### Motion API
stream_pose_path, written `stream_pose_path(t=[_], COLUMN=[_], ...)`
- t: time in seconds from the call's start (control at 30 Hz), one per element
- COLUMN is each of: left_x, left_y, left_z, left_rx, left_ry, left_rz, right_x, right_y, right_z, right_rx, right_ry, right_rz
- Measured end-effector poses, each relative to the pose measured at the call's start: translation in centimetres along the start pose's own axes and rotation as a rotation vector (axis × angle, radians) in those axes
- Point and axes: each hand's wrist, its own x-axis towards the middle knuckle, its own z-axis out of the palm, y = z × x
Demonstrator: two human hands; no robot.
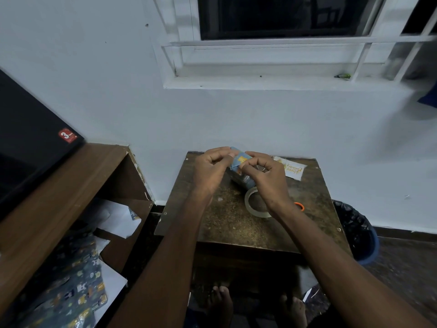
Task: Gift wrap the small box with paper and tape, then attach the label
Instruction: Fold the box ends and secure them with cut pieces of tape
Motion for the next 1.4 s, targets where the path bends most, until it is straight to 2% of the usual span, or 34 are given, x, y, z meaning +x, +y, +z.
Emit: stream_pose_path(t=[0.27,0.6,0.9,1.4], left_x=[0.3,0.2,0.4,0.9], left_y=[0.0,-0.1,-0.8,-1.3], left_z=[-0.1,0.0,0.3,0.3], left_rx=[-0.027,-0.001,0.093,0.017], left_ry=[-0.048,-0.108,-0.081,-0.051], left_rz=[-0.040,-0.004,0.119,0.077], right_x=[0.2,0.2,0.1,0.0], right_y=[0.4,0.1,0.1,0.1], right_z=[-0.1,0.0,-0.1,-0.1], right_rx=[0.018,-0.017,0.057,0.074], right_ry=[0.043,0.035,0.062,0.074], right_rz=[-0.014,-0.026,0.001,-0.012])
